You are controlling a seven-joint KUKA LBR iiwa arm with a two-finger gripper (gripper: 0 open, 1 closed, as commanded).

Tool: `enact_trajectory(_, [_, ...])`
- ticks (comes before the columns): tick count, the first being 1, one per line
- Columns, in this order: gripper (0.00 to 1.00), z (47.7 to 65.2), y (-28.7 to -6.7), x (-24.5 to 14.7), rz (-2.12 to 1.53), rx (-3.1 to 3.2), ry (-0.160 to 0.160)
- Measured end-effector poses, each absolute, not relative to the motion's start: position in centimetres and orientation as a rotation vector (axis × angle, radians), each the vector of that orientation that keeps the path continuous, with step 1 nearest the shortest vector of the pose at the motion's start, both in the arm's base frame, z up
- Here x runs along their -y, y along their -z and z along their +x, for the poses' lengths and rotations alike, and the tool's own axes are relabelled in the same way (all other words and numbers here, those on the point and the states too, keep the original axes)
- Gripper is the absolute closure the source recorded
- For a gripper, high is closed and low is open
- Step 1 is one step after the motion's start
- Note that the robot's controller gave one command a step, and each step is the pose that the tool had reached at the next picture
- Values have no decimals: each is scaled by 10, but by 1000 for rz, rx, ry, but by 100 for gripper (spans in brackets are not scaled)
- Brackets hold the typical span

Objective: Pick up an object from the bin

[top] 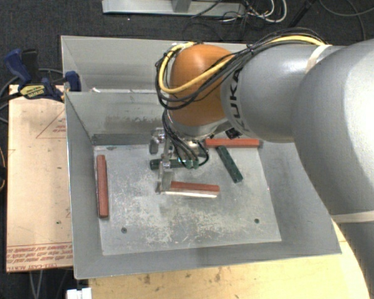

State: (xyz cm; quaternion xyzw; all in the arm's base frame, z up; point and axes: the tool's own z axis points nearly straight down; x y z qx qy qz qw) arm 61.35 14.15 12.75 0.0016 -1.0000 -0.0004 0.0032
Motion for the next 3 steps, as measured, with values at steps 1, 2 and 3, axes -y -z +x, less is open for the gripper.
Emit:
enact_trajectory(1, [0,639,-67,-93,9,3140,2])
enact_trajectory(2, [100,642,-77,-96,15,3151,5])
enact_trajectory(3, [100,652,-238,-125,41,3154,5])
